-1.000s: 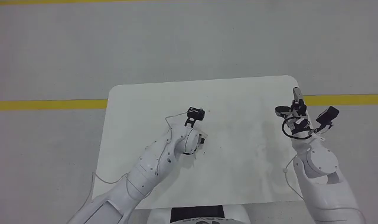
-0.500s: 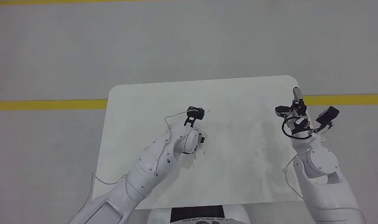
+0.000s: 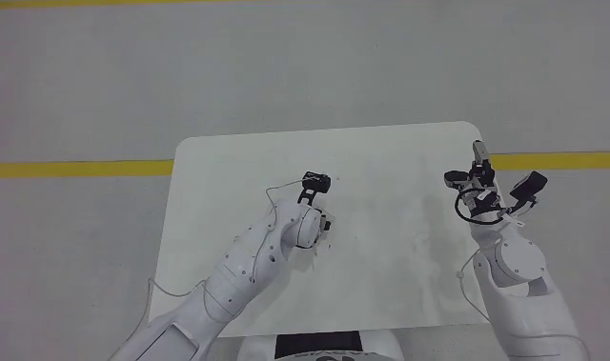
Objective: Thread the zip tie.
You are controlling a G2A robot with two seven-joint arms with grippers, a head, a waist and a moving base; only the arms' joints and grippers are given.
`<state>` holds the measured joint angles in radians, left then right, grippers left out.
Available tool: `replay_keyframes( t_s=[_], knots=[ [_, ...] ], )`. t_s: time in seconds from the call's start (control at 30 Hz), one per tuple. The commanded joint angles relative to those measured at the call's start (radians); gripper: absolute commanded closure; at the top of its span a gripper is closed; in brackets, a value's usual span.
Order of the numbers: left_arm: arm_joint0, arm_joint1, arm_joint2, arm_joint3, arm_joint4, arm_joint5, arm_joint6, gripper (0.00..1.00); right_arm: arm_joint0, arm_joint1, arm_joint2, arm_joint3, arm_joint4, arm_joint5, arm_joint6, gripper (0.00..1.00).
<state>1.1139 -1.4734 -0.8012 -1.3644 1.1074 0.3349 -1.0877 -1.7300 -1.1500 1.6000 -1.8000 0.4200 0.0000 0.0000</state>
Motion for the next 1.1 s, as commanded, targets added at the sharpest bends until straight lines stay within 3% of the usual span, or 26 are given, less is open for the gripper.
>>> replay_keyframes(
  t_s=[0.0,0.43,0.8,0.97,1.07],
  knots=[
    [-0.001,0.0,0.001,0.001,-0.002,0.0,0.001,0.93,0.0,0.0,0.0,0.0,0.0,0.0,0.0,0.0],
    [-0.019,-0.002,0.015,0.034,-0.01,0.005,-0.007,0.92,0.0,0.0,0.0,0.0,0.0,0.0,0.0,0.0],
    [-0.022,-0.003,0.019,0.039,-0.008,0.005,-0.01,1.0,0.0,0.0,0.0,0.0,0.0,0.0,0.0,0.0],
    [-0.005,0.004,0.003,-0.012,0.023,0.005,-0.015,1.0,0.0,0.0,0.0,0.0,0.0,0.0,0.0,0.0],
    [0.021,0.012,-0.019,-0.069,0.054,0.005,-0.031,1.0,0.0,0.0,0.0,0.0,0.0,0.0,0.0,0.0]
  ],
)
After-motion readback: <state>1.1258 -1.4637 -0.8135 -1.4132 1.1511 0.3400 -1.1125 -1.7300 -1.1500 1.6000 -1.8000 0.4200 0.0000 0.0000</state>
